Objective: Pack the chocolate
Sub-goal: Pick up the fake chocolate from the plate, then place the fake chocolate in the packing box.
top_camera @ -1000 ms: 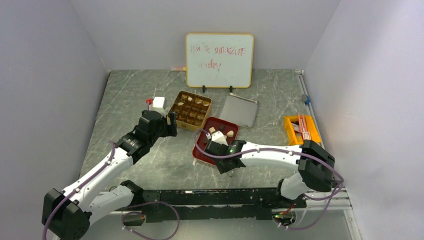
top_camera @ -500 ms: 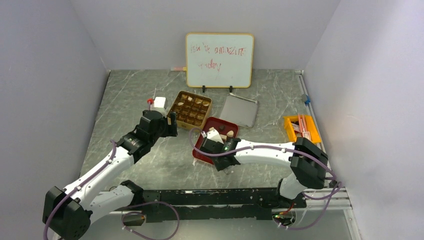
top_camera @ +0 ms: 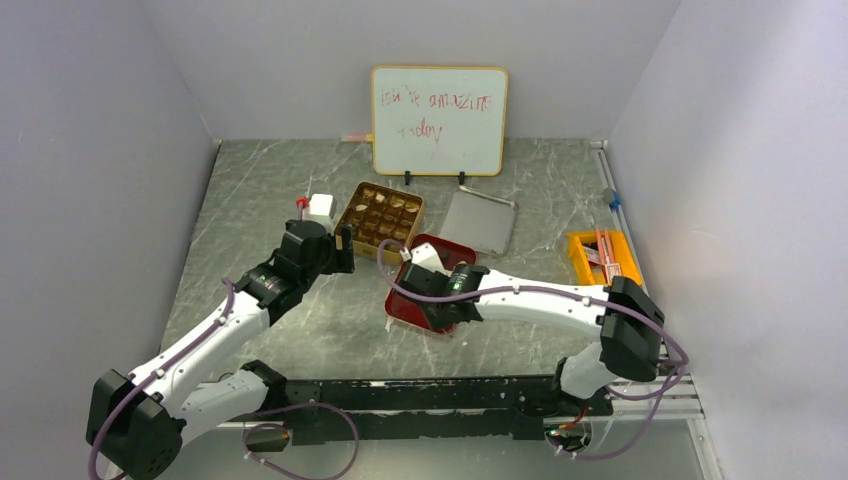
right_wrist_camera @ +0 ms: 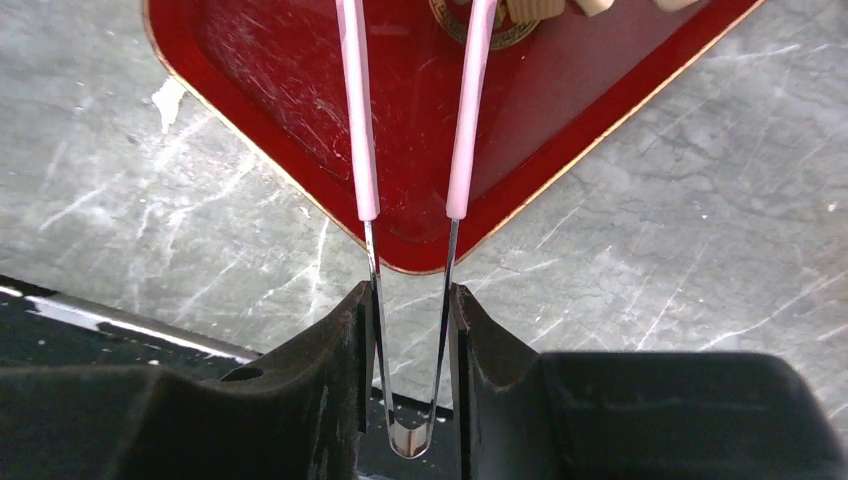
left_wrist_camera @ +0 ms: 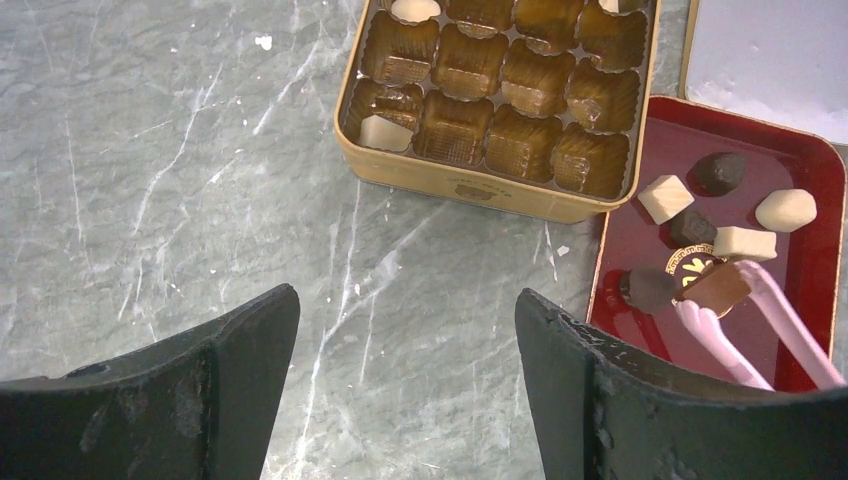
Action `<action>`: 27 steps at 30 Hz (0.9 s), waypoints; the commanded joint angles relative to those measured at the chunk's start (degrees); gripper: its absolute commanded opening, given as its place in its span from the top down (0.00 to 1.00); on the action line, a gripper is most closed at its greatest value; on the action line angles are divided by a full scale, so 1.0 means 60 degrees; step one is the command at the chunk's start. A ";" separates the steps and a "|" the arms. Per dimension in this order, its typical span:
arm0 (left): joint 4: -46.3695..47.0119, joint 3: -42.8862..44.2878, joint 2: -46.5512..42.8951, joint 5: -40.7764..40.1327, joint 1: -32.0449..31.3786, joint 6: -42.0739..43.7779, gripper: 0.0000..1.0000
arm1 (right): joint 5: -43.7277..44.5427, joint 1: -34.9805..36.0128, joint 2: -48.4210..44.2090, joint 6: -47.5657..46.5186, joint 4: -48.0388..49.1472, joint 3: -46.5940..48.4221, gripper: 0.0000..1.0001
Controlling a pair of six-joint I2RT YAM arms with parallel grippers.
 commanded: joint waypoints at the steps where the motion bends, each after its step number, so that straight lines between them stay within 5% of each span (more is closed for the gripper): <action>1: 0.0380 0.0300 -0.0089 -0.0226 -0.0034 0.0147 0.16 | 0.0486 -0.0002 -0.0595 0.0099 -0.0662 0.0947 0.89; 14: 0.0240 0.0508 -0.0302 -0.0365 -0.0042 0.0128 0.16 | 0.0288 -0.0881 0.0870 -0.1009 -0.0453 0.3832 0.91; 27: -0.0146 0.0711 -0.0628 -0.0362 -0.0036 0.0220 0.16 | -0.0817 -0.2662 0.4787 -0.2847 0.0313 0.8124 0.92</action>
